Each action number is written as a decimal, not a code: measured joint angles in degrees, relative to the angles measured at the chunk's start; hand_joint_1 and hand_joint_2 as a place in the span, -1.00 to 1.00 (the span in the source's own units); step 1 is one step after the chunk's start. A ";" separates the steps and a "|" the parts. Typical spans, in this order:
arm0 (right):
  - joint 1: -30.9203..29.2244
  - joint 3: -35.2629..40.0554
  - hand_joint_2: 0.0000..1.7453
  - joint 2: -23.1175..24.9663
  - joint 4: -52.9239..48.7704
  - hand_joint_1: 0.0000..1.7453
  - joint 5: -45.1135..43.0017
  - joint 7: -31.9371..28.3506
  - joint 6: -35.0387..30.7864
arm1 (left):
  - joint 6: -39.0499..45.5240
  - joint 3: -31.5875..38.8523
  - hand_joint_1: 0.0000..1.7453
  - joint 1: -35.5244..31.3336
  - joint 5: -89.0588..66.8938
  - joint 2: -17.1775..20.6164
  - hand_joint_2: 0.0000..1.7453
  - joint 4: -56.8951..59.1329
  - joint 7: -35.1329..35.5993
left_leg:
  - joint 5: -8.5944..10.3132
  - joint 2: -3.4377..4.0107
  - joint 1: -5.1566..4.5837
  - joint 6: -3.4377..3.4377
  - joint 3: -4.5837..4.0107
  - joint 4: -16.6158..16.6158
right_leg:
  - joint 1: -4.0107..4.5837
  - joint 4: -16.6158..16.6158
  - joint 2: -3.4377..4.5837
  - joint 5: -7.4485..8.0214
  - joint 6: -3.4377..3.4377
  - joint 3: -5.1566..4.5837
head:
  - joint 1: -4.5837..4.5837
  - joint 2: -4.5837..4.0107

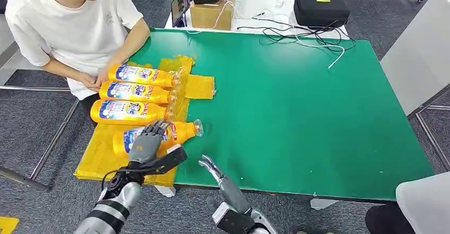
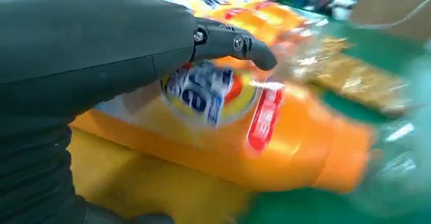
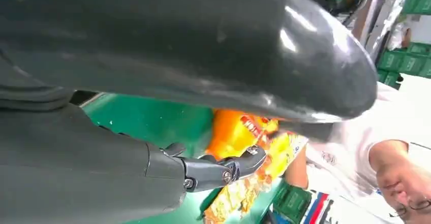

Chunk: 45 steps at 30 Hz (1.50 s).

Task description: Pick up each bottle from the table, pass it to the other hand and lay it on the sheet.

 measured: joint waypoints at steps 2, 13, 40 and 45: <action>0.24 0.00 -1.00 -0.09 0.00 -1.00 0.55 -1.09 -1.94 | -1.96 0.04 -1.00 2.10 13.83 -1.11 1.00 -4.41 -5.05 | 0.00 -0.03 -0.01 0.00 -0.11 0.01 | -0.01 0.00 -0.01 0.00 0.00 -0.06 | 0.02 -0.02; 0.23 1.20 -1.00 -0.52 0.00 -1.00 -0.90 -2.08 -4.71 | 4.37 -0.52 -1.00 6.67 39.00 -4.72 1.00 -21.79 -14.45 | -0.01 0.02 0.02 0.01 -0.17 0.00 | 0.03 -0.01 0.00 0.00 0.00 -0.15 | 0.00 -0.02; 4.46 -6.38 -1.00 4.52 -17.11 -1.00 -13.79 -1.56 -31.26 | 18.03 -12.09 -1.00 18.28 58.62 -9.31 -1.00 -24.33 -27.89 | -0.03 -0.01 -0.01 0.02 -0.26 -0.01 | -0.01 -0.03 -0.01 -0.01 0.01 -0.22 | 0.06 -0.02; 4.23 -3.19 -1.00 2.80 -19.02 -1.00 -13.29 2.60 -31.24 | 17.83 -12.83 -1.00 17.34 56.36 -9.46 -1.00 -19.20 -27.95 | -0.03 0.04 -0.06 0.02 -0.27 0.00 | -0.07 -0.04 0.01 0.00 0.02 -0.27 | 0.00 -0.02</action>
